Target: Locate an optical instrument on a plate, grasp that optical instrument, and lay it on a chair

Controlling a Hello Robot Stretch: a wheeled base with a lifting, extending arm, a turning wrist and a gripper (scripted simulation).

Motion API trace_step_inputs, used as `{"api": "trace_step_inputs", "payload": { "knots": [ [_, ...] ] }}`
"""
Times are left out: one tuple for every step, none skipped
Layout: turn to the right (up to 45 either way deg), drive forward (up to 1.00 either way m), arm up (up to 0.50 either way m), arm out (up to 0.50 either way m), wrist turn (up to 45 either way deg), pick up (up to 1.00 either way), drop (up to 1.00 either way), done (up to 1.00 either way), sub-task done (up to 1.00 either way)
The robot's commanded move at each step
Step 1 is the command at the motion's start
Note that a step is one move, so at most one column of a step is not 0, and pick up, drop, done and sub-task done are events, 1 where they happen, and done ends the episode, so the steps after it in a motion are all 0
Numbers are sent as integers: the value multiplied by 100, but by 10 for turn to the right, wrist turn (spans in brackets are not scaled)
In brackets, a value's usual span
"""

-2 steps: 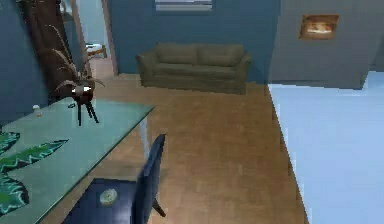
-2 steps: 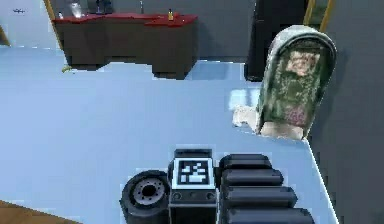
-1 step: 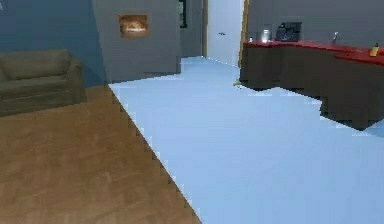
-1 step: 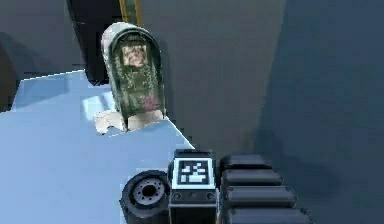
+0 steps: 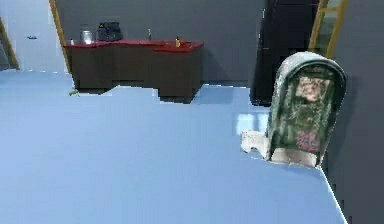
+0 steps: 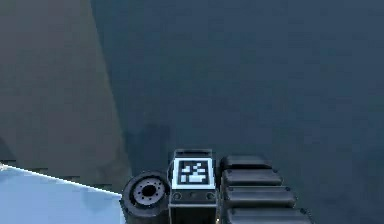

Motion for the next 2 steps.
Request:
{"api": "trace_step_inputs", "payload": {
  "knots": [
    [450,0,0,0,0,0,0,0,0],
    [360,0,0,0,0,0,0,0,0]
  ]
}}
